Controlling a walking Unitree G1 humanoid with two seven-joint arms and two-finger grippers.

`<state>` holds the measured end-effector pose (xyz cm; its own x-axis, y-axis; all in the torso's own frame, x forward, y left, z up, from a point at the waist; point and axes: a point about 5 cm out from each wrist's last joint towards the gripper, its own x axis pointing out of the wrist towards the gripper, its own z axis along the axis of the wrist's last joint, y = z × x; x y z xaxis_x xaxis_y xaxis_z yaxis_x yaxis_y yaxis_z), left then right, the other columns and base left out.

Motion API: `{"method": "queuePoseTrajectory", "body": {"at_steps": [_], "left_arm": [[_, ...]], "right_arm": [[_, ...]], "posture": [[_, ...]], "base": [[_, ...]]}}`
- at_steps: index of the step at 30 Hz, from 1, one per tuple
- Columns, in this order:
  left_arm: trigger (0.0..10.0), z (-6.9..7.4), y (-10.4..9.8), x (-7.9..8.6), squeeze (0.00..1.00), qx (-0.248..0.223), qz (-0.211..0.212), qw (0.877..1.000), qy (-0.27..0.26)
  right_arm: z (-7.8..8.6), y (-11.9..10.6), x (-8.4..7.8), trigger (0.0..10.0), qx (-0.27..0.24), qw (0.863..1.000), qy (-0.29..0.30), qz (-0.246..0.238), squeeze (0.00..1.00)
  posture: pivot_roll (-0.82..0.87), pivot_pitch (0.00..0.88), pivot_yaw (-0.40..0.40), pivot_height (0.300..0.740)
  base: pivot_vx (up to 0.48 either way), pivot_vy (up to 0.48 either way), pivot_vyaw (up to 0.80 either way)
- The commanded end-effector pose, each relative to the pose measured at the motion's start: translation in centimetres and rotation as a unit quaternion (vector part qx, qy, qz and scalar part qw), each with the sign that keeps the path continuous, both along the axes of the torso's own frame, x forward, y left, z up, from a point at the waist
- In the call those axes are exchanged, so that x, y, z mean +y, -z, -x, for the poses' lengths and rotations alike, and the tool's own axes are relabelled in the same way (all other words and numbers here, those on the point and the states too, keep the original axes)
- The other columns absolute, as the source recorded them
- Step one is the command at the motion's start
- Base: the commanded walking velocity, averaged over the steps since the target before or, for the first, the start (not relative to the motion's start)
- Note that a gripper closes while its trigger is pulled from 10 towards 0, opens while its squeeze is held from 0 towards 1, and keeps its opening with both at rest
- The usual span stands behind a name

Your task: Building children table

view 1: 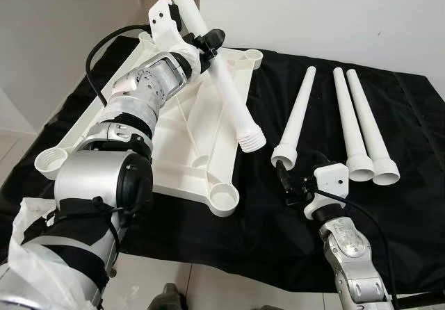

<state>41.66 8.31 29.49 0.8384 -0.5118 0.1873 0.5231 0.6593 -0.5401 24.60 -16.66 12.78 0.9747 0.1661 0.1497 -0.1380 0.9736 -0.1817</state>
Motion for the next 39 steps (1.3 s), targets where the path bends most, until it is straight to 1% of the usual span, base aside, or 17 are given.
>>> {"method": "queuePoseTrajectory", "body": {"at_steps": [1, 2, 4, 5, 8, 10, 14, 20, 22, 23, 24, 25, 26, 33, 34, 36, 39], "left_arm": [[10.0, 0.3, -1.1, -0.7, 0.00, -0.047, -0.013, 0.999, 0.009], [10.0, 0.3, -1.1, -0.7, 0.00, -0.047, -0.013, 0.999, 0.009], [10.0, 1.1, -1.6, -1.7, 0.00, -0.107, -0.028, 0.994, -0.012], [10.0, 1.5, -1.9, -2.0, 0.00, -0.127, -0.028, 0.991, -0.019], [10.0, 1.5, -1.9, -2.0, 0.00, -0.127, -0.028, 0.991, -0.019], [10.0, 2.2, -1.8, -2.9, 0.00, -0.153, -0.034, 0.987, -0.026], [10.0, 2.9, -1.5, -3.8, 0.00, -0.177, -0.041, 0.983, -0.034], [10.0, 3.4, -1.4, -4.3, 0.00, -0.196, -0.047, 0.979, -0.038], [10.0, 4.6, -1.0, -5.7, 0.00, -0.235, -0.071, 0.969, -0.035], [10.0, 4.6, -1.0, -5.7, 0.00, -0.235, -0.071, 0.969, -0.035], [10.0, 5.3, -0.9, -6.4, 0.00, -0.252, -0.076, 0.964, -0.030], [10.0, 5.3, -0.9, -6.4, 0.00, -0.252, -0.076, 0.964, -0.030], [10.0, 5.8, -0.9, -7.1, 0.00, -0.266, -0.081, 0.960, -0.025], [10.0, 6.9, -0.9, -8.1, 0.00, -0.282, -0.080, 0.956, -0.016], [10.0, 7.4, -1.0, -8.7, 0.00, -0.288, -0.077, 0.955, -0.009], [10.0, 7.4, -1.0, -8.7, 0.00, -0.288, -0.077, 0.955, -0.009], [10.0, 8.5, -1.2, -9.8, 0.00, -0.299, -0.068, 0.952, 0.002]], "right_arm": [[-0.2, -0.8, -0.3, 10.0, -0.007, 1.000, 0.004, -0.001, 0.00], [-0.2, -0.8, -0.3, 10.0, -0.007, 1.000, 0.004, -0.001, 0.00], [-1.0, -2.7, -0.2, 10.0, -0.029, 1.000, 0.004, 0.007, 0.00], [-1.2, -3.3, -0.1, 10.0, -0.036, 0.999, 0.007, 0.011, 0.00], [-1.2, -3.3, -0.1, 10.0, -0.036, 0.999, 0.007, 0.011, 0.00], [-1.9, -4.5, 0.1, 10.0, -0.049, 0.999, 0.011, 0.018, 0.00], [-2.4, -5.4, 0.6, 10.0, -0.056, 0.998, 0.008, 0.021, 0.00], [-2.7, -5.8, 0.9, 10.0, -0.057, 0.998, 0.008, 0.022, 0.00], [-3.2, -6.1, 1.9, 10.0, -0.058, 0.998, -0.012, 0.023, 0.00], [-3.2, -6.1, 1.9, 10.0, -0.058, 0.998, -0.012, 0.023, 0.00], [-3.5, -6.1, 2.3, 10.0, -0.055, 0.998, -0.017, 0.021, 0.00], [-3.5, -6.1, 2.3, 10.0, -0.055, 0.998, -0.017, 0.021, 0.00], [-3.8, -6.1, 2.5, 10.0, -0.051, 0.998, -0.018, 0.021, 0.00], [-4.5, -6.0, 2.7, 10.0, -0.036, 0.999, -0.015, 0.025, 0.00], [-4.9, -6.0, 2.8, 10.0, -0.033, 0.999, -0.014, 0.034, 0.00], [-4.9, -6.0, 2.8, 10.0, -0.033, 0.999, -0.014, 0.034, 0.00], [-5.8, -6.1, 2.8, 10.0, -0.023, 0.999, -0.003, 0.041, 0.00]], "posture": [[-0.02, 0.000, -0.023, 0.740], [-0.02, 0.000, -0.023, 0.740], [-0.02, 0.000, -0.029, 0.740], [-0.02, 0.000, -0.029, 0.740], [-0.02, 0.000, -0.029, 0.740], [-0.01, 0.000, -0.030, 0.740], [-0.01, 0.000, -0.023, 0.740], [-0.01, 0.000, -0.019, 0.740], [0.00, 0.000, -0.012, 0.740], [0.00, 0.000, -0.012, 0.740], [0.00, 0.000, -0.011, 0.740], [0.00, 0.000, -0.011, 0.740], [0.00, 0.000, -0.011, 0.740], [0.00, 0.000, -0.010, 0.740], [0.01, 0.000, -0.010, 0.740], [0.01, 0.000, -0.010, 0.740], [0.01, 0.000, -0.009, 0.740]], "base": [[0.000, 0.000, 0.00], [0.000, 0.000, 0.00], [0.000, 0.000, 0.00], [0.000, 0.000, 0.00], [0.000, 0.000, 0.00], [0.000, 0.000, 0.00], [0.000, 0.000, 0.00], [0.000, 0.000, 0.00], [0.000, 0.000, 0.00], [0.000, 0.000, 0.00], [0.000, 0.000, 0.00], [0.000, 0.000, 0.00], [0.000, 0.000, 0.00], [0.000, 0.000, 0.00], [0.000, 0.000, 0.00], [0.000, 0.000, 0.00], [0.000, 0.000, 0.00]]}}
